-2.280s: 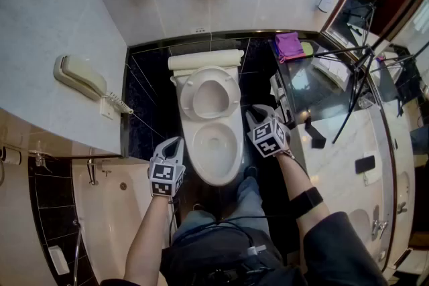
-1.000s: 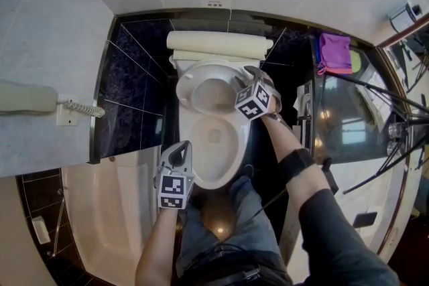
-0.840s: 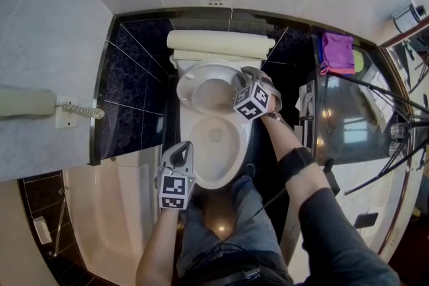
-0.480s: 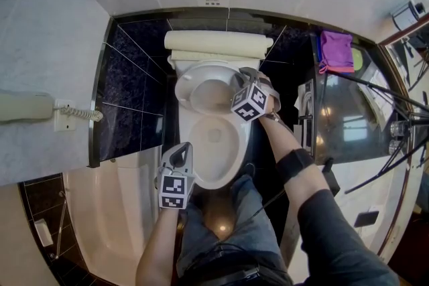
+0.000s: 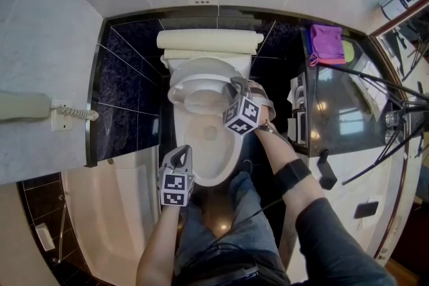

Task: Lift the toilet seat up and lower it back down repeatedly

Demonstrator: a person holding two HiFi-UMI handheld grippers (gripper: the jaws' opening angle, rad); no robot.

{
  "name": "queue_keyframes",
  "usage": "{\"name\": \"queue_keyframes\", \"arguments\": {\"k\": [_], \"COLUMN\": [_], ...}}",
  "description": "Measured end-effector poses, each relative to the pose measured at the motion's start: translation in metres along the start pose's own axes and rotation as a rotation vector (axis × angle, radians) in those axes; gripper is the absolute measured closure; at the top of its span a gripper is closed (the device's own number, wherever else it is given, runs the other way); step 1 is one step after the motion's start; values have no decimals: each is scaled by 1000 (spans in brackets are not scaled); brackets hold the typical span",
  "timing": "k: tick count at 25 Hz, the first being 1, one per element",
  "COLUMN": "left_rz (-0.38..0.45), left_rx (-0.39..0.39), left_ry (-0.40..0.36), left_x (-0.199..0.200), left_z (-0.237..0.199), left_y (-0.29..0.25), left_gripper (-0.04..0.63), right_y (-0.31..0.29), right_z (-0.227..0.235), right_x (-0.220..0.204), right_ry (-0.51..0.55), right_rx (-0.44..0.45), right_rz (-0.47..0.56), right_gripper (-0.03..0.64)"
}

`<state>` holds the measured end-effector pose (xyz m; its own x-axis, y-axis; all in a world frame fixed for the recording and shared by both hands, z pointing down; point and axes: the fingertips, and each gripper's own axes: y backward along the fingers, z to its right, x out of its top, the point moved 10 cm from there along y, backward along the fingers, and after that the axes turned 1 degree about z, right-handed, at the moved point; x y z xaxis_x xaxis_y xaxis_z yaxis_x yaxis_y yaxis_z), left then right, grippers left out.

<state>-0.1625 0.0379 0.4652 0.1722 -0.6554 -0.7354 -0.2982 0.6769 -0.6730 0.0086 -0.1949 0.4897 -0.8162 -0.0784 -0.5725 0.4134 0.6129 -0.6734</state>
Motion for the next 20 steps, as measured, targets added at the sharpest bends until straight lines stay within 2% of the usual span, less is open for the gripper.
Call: {"name": "queue_keyframes", "arguments": {"k": [9,20], "left_rz": [-35,-30], "left_rx": [-6,-24], "left_ry": [12,32], "left_x": [-23,-51], "left_z": [2,7], "left_y": [-6,-24], "left_gripper": [595,595], "right_y": [49,95], "right_z": [-53,-133], "right_x": [-7,-26], "right_ry": [54,137], "right_rx": [-18,-31], "right_rz": [7,-19], "right_gripper": [525,531]}}
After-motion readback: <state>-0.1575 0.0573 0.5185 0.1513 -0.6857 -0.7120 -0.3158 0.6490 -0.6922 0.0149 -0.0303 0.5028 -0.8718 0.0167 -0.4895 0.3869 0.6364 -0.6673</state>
